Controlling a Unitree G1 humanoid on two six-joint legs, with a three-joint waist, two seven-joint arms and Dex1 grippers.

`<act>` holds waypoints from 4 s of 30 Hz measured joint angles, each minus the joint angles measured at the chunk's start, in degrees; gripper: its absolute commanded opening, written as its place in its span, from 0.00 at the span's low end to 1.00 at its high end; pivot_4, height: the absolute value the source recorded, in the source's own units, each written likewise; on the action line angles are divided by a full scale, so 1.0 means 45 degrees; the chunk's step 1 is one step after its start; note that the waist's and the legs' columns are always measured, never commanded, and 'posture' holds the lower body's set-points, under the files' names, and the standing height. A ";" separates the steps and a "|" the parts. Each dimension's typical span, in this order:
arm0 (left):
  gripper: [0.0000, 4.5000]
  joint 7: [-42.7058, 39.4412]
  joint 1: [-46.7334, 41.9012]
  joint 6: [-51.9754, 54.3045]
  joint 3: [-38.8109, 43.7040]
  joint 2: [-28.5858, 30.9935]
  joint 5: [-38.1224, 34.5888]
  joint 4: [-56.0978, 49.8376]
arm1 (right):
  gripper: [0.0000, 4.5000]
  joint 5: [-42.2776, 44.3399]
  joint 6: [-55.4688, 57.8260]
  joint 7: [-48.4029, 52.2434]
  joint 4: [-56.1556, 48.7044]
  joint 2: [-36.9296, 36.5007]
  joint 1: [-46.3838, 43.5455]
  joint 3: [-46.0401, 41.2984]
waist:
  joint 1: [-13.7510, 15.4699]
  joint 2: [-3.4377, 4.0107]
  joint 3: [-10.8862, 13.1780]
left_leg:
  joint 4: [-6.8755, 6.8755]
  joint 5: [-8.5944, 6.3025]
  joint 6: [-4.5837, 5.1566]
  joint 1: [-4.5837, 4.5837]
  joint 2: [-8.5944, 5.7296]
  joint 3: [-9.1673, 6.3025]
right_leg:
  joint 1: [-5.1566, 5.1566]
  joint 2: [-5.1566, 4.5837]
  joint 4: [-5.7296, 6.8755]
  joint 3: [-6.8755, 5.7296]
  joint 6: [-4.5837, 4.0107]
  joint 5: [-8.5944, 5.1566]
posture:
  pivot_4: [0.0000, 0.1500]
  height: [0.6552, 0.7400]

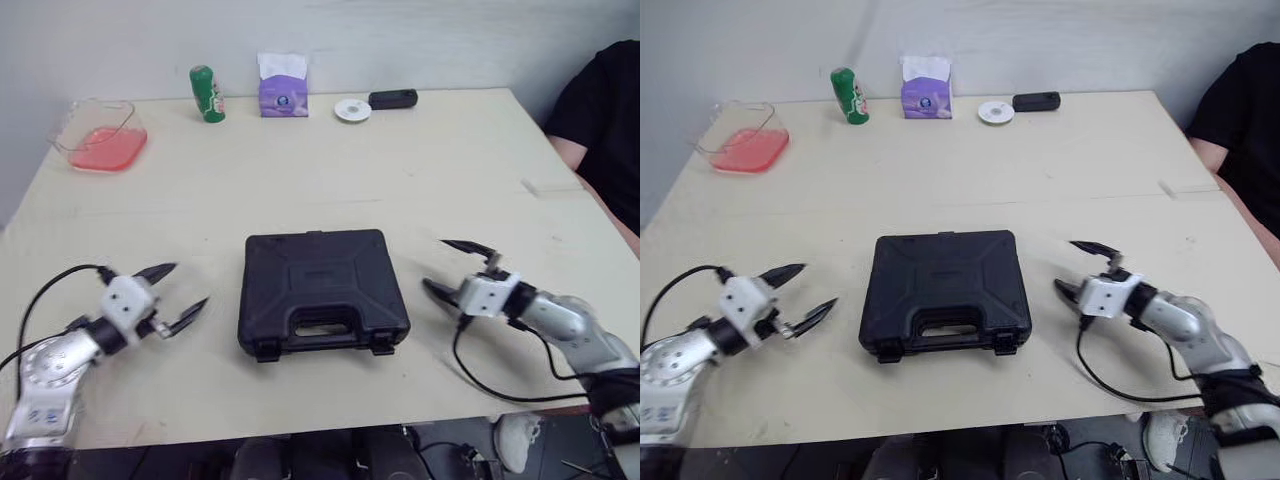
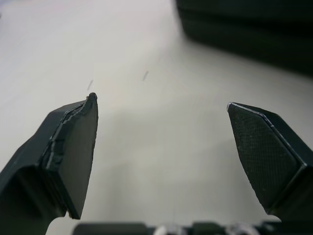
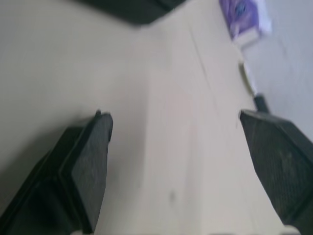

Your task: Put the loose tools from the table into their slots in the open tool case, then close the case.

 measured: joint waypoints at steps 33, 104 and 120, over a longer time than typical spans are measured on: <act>0.01 -0.2064 -0.2999 0.4041 -0.2809 -0.0109 -0.0195 -0.1195 | 0.00 0.4369 1.0676 0.5227 -0.5447 0.2167 0.0182 -0.0519 | -0.0043 0.0019 0.0010 | -0.0014 -0.0047 0.0002 0.0025 -0.0007 -0.0013 | 0.0072 -0.0003 -0.0080 -0.0036 0.0013 0.0009 | 1.00 1.00; 0.01 -0.4690 -0.6034 0.2641 -0.3279 -0.1332 -0.0085 0.3683 | 0.00 0.5397 1.3857 0.5049 -0.9998 0.2052 0.4689 -0.2192 | 0.0206 0.0005 -0.0002 | 0.0009 -0.0044 0.0033 -0.0023 -0.0022 0.0054 | -0.0029 0.0003 -0.0033 0.0027 0.0040 0.0028 | 1.00 1.00; 0.01 -0.2904 -0.2010 0.4671 -0.2191 -0.1961 -0.1335 -0.1143 | 0.00 0.3689 1.0638 0.5194 -0.6459 0.2723 0.1935 -0.1234 | 0.0120 -0.0002 -0.0005 | 0.0010 -0.0042 0.0030 -0.0015 -0.0017 0.0042 | -0.0025 -0.0009 -0.0019 0.0029 0.0039 0.0027 | 1.00 1.00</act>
